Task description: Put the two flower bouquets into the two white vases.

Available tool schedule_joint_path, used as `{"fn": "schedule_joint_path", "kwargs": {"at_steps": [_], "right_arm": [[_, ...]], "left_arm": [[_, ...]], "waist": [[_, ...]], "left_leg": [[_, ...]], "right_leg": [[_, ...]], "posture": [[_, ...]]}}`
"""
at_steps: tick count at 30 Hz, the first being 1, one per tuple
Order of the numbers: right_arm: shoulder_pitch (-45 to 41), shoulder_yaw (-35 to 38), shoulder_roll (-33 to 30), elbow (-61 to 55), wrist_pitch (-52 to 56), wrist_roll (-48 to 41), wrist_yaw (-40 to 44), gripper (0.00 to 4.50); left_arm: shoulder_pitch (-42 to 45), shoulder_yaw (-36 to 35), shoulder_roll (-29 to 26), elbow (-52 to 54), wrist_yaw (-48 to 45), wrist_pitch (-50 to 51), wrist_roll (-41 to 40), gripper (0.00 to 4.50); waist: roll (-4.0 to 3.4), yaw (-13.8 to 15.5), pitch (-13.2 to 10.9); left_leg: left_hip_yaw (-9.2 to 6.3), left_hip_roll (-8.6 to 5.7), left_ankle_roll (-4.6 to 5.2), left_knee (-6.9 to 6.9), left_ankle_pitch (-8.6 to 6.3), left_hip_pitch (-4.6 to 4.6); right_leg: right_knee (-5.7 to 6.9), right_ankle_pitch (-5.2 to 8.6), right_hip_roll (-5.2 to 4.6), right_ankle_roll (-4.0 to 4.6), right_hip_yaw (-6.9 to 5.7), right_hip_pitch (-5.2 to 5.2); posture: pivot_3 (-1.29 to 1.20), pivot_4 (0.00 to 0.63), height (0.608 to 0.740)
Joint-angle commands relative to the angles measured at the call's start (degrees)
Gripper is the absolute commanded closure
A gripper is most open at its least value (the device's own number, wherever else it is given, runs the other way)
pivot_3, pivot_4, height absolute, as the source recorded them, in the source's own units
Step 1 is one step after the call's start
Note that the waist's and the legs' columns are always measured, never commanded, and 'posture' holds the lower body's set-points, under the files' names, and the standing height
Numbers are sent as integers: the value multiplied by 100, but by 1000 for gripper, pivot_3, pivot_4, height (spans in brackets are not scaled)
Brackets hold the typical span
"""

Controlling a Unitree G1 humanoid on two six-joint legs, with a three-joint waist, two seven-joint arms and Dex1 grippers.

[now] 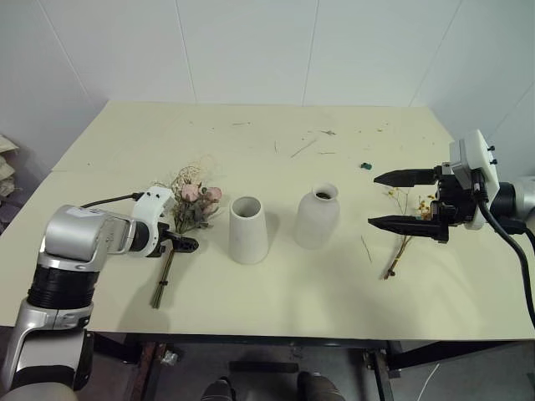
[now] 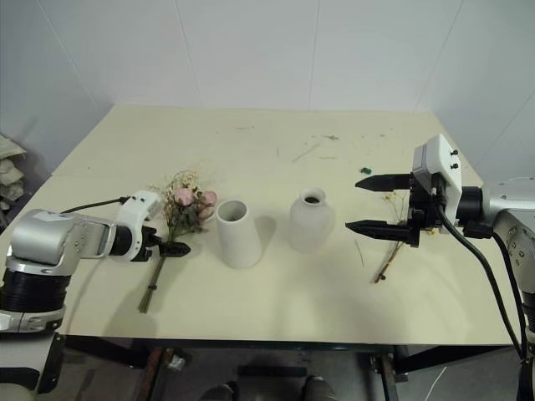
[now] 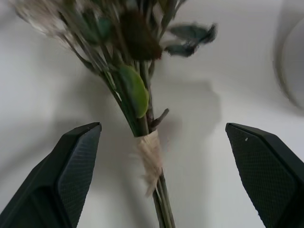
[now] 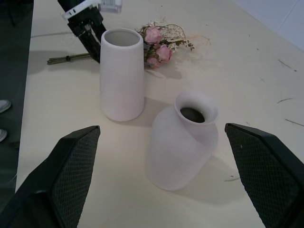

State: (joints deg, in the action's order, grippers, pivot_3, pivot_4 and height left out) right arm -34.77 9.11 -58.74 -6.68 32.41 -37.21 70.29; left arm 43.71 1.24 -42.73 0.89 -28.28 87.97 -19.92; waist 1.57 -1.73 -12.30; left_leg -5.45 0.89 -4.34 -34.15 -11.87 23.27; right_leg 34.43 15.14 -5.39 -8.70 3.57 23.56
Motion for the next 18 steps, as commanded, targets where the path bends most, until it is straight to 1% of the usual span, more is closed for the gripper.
{"fn": "schedule_joint_path", "kwargs": {"at_steps": [1, 3, 6, 15, 18], "right_arm": [[25, 256, -33, -197, 26, -78, -79, 17], [59, 286, -44, -217, 40, -76, -108, 0], [94, 342, -52, -266, 84, -104, -169, 0], [119, 405, -10, -276, 85, -96, -312, 0], [199, 455, 7, -331, 90, -112, -375, 0]], "left_arm": [[184, 9, 37, -170, 137, -139, 121, 194], [220, 114, 15, -269, 186, -134, 155, 623], [236, 228, -59, -257, 185, -69, 163, 1571], [293, 85, 22, -425, 340, -368, 264, 4365], [426, -57, 159, -573, 413, -733, 318, 4422]], "waist": [[0, 7, 0], [0, 7, 0], [0, 9, 0], [0, 10, 0], [0, 14, 0]], "left_leg": [[0, 0, 0, 0, 0, 0], [0, -1, 0, 0, 0, -1], [0, -1, 0, -1, 0, 0], [0, -1, 0, -1, 0, 0], [0, -1, -1, -1, 0, 0]], "right_leg": [[0, 0, 0, 0, 0, 0], [0, 0, -1, 0, 0, -1], [0, 0, -1, -1, 0, -1], [0, 0, -1, -1, 0, -1], [0, 0, -2, -1, 0, -1]], "posture": [[0, 150, 740], [0, 150, 740], [0, 150, 740], [0, 150, 740], [0, 150, 740]]}}
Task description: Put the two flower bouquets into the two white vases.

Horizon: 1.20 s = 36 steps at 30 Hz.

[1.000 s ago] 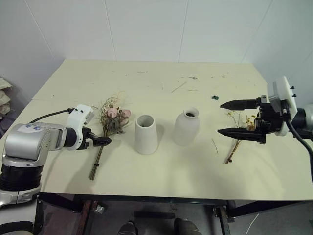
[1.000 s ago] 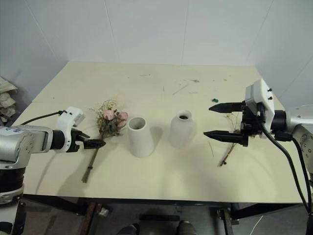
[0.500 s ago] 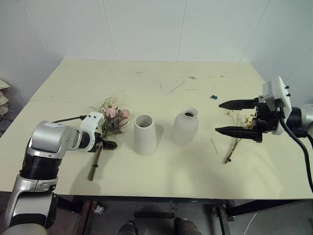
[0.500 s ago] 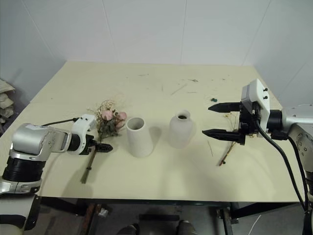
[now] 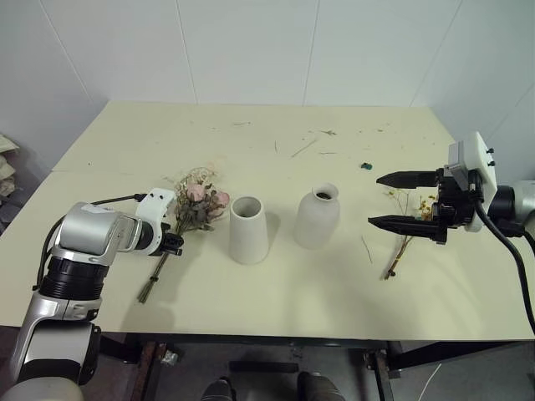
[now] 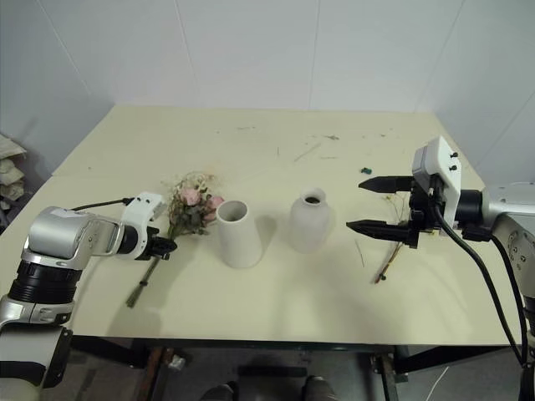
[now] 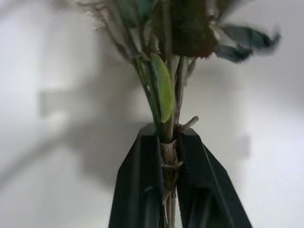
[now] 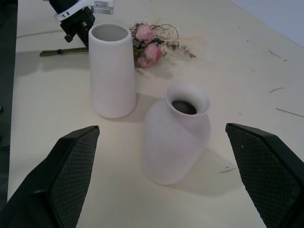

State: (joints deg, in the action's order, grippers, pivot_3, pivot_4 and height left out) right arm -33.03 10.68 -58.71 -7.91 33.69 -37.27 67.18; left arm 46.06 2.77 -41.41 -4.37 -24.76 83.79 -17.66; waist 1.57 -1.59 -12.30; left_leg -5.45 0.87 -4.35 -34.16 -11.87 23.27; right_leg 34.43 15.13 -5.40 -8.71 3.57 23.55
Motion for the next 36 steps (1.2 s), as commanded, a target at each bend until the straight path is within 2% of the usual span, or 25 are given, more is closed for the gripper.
{"fn": "schedule_joint_path", "kwargs": {"at_steps": [1, 6, 8, 12, 16, 19, 26, 31, 36], "right_arm": [[63, 331, 16, -246, -31, -117, -102, 0], [285, 528, 53, -444, 24, -190, -266, 0], [380, 603, 61, -517, 41, -216, -334, 0], [555, 759, 64, -697, 99, -297, -457, 0], [831, 1042, 35, -946, 275, -503, -540, 0], [1162, 1285, 62, -1309, 434, -739, -616, 0], [1481, 1602, 477, -1920, 657, -1356, -1262, 0], [1848, 1809, 929, -2396, 804, -1963, -1849, 0], [2128, 1890, 1119, -2866, 825, -2421, -2419, 0]], "left_arm": [[237, -261, 56, -73, 57, -446, 87, 4423], [435, -360, 112, -494, 77, -1375, 211, 4423], [522, -616, 281, -699, 138, -2172, 230, 4423], [911, -1434, 875, -1577, 507, -4405, 181, 4423], [1381, -1783, 1164, -2508, 0, -6240, -18, 4423], [1671, -2082, 1506, -2989, -1160, -7602, -520, 4423], [2388, -2271, 1815, -4194, -2732, -8293, -1054, 4423], [2549, -2267, 1992, -4409, -3777, -8043, -1355, 4423], [2492, -2183, 2062, -4096, -4685, -7152, -1744, 4423]], "waist": [[0, 1, 0], [0, 3, 0], [0, 5, 0], [1, 22, 0], [1, 15, 0], [1, 38, 0], [3, 26, 1], [3, 22, 1], [2, 2, 1]], "left_leg": [[0, 0, 0, 0, 0, 0], [0, 0, -1, -1, 1, 0], [0, -1, -1, 0, 1, 0], [0, 0, -3, -8, 2, 2], [1, -2, -4, -10, 2, 4], [3, -2, -3, -7, 2, 4], [3, -3, -3, -16, 1, 3], [2, -3, -2, -18, 1, 4], [1, -1, -1, -18, 1, 1]], "right_leg": [[0, 0, 0, 0, 0, 0], [0, -1, 0, -1, 0, 0], [0, -1, -1, -1, 0, 0], [1, -4, -1, -5, 0, -1], [-5, -6, -2, -9, 0, -3], [-8, -7, -2, -10, 1, -5], [-7, -10, -1, -16, 1, -11], [-6, -10, -1, -17, 1, -12], [2, -10, 1, -17, 1, -11]], "posture": [[0, 150, 740], [0, 150, 740], [0, 150, 740], [0, 150, 740], [0, 150, 740], [0, 150, 740], [0, 150, 740], [0, 150, 740], [0, 150, 740]]}}
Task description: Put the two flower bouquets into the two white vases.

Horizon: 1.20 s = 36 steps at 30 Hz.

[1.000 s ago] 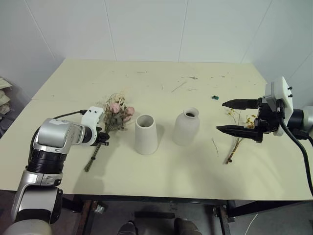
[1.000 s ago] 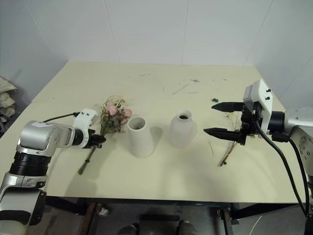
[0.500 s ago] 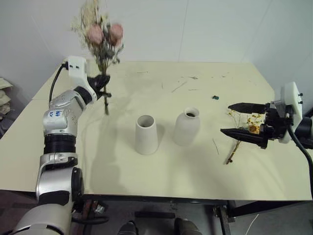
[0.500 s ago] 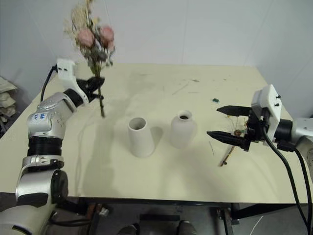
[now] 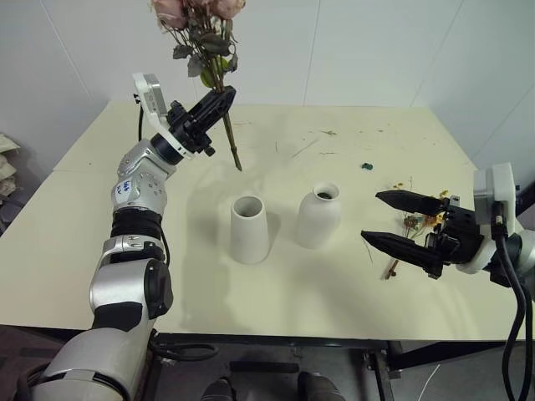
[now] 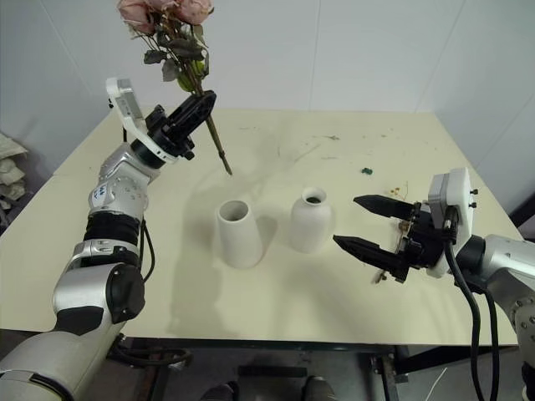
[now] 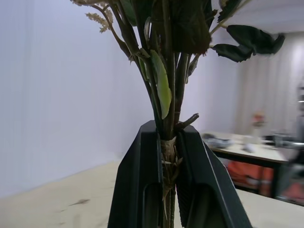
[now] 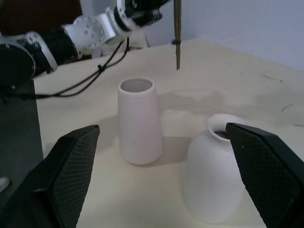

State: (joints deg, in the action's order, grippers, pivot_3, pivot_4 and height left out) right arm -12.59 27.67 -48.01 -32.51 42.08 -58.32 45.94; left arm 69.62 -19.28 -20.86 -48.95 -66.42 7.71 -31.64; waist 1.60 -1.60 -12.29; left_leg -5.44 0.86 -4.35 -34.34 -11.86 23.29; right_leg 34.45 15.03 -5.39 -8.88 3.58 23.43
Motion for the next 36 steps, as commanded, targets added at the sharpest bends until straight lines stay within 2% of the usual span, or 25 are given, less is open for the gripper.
{"fn": "schedule_joint_path", "kwargs": {"at_steps": [1, 8, 16, 26, 36], "right_arm": [[136, 185, 49, -484, -8, -364, -372, 0], [569, 374, -67, -732, -3, -621, -664, 0], [774, 429, -174, -803, -42, -738, -806, 0], [818, 415, -201, -791, -84, -689, -845, 0], [948, 414, -154, -898, -137, -664, -916, 0]], "left_arm": [[113, 39, 16, 439, -634, 574, -393, 4423], [-246, 214, -124, 1114, -1073, 1349, -517, 4423], [-429, 202, -165, 1730, -891, 1909, -714, 4423], [-762, 518, -259, 1995, -724, 2191, -512, 4423], [-931, 761, -113, 1905, -627, 1849, -354, 4423]], "waist": [[0, 6, 0], [0, 2, 0], [0, 12, 0], [0, 14, 0], [0, 17, 0]], "left_leg": [[-1, 0, 0, 0, 0, 0], [-3, 0, 1, -3, 0, -1], [-4, 0, 1, -6, 0, -1], [-4, 0, 1, -5, 0, -1], [-4, 0, 2, -2, 0, -1]], "right_leg": [[2, 0, 0, 1, 0, 0], [4, 2, 0, 3, 0, -1], [4, 3, 0, 5, 0, -2], [1, 3, 0, 6, 0, -3], [-3, 5, 0, 9, 0, -2]], "posture": [[0, 150, 740], [0, 150, 740], [0, 150, 740], [0, 150, 740], [0, 150, 740]]}}
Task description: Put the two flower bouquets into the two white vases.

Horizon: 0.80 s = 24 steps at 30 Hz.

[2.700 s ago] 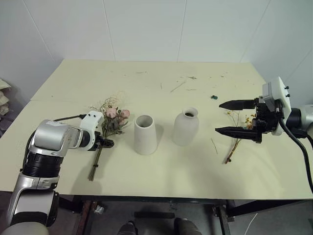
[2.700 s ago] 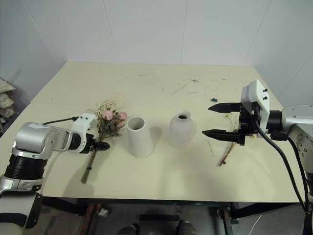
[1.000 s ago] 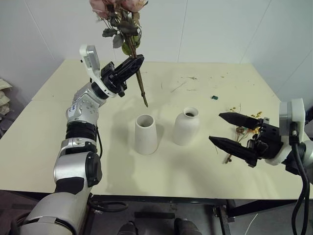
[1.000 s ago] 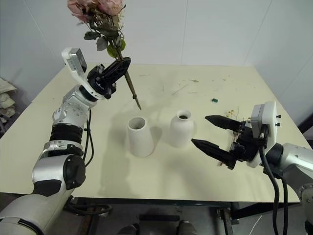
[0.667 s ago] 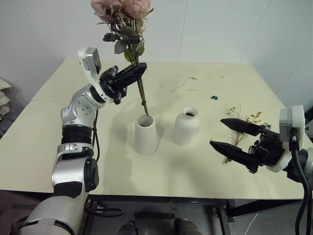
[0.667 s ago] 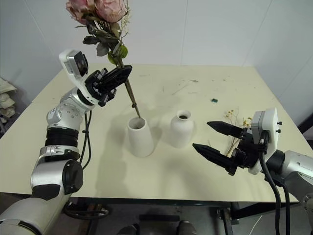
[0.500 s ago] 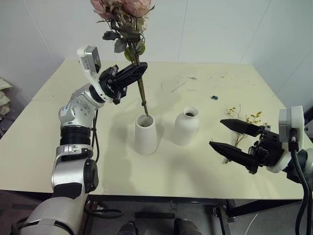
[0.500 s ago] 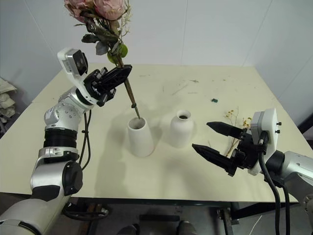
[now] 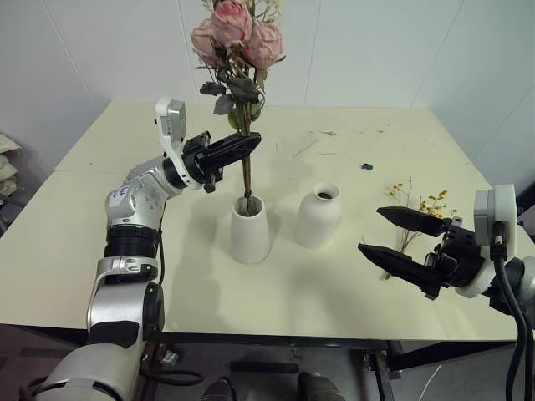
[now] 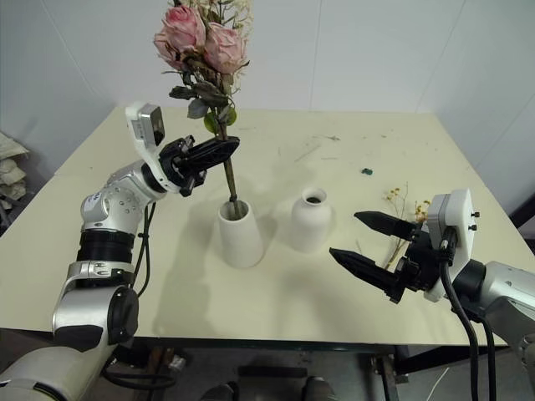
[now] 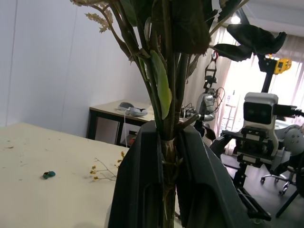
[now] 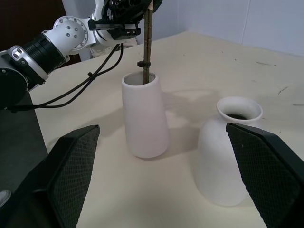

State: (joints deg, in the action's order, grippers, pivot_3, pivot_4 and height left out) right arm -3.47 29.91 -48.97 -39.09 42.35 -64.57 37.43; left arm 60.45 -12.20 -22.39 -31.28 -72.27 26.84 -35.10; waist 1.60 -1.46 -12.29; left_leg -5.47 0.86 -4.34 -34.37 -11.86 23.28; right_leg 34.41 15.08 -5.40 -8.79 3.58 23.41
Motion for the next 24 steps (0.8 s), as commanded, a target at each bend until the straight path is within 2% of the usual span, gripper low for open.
{"fn": "schedule_joint_path", "kwargs": {"at_steps": [1, 11, 13, 24], "right_arm": [[52, 184, -49, -245, -176, -28, -75, 0], [204, 138, -8, -290, -308, 11, -111, 0], [202, 127, -10, -278, -322, 15, -112, 0], [70, -17, -57, -55, -413, 169, 8, 0]], "left_arm": [[-69, 103, 68, 168, -82, -74, -2, 4423], [-354, 437, -57, 498, -265, 299, -13, 4423], [-371, 471, -81, 523, -281, 262, 33, 3702], [-366, 437, -232, 748, -204, 181, 88, 461]], "waist": [[0, 5, 0], [0, 4, 0], [0, 0, 0], [0, 1, 0]], "left_leg": [[0, 0, 0, 0, 0, 0], [0, 0, 1, 0, -1, 1], [0, 0, 1, 0, -1, 0], [0, 1, 2, 4, -1, 1]], "right_leg": [[0, 0, 0, 0, 0, 0], [-4, 1, 0, 2, 0, -1], [-4, 1, 0, 3, 0, -1], [-11, 3, 0, 6, 0, -1]], "posture": [[0, 150, 740], [0, 150, 740], [0, 150, 740], [0, 150, 740]]}}
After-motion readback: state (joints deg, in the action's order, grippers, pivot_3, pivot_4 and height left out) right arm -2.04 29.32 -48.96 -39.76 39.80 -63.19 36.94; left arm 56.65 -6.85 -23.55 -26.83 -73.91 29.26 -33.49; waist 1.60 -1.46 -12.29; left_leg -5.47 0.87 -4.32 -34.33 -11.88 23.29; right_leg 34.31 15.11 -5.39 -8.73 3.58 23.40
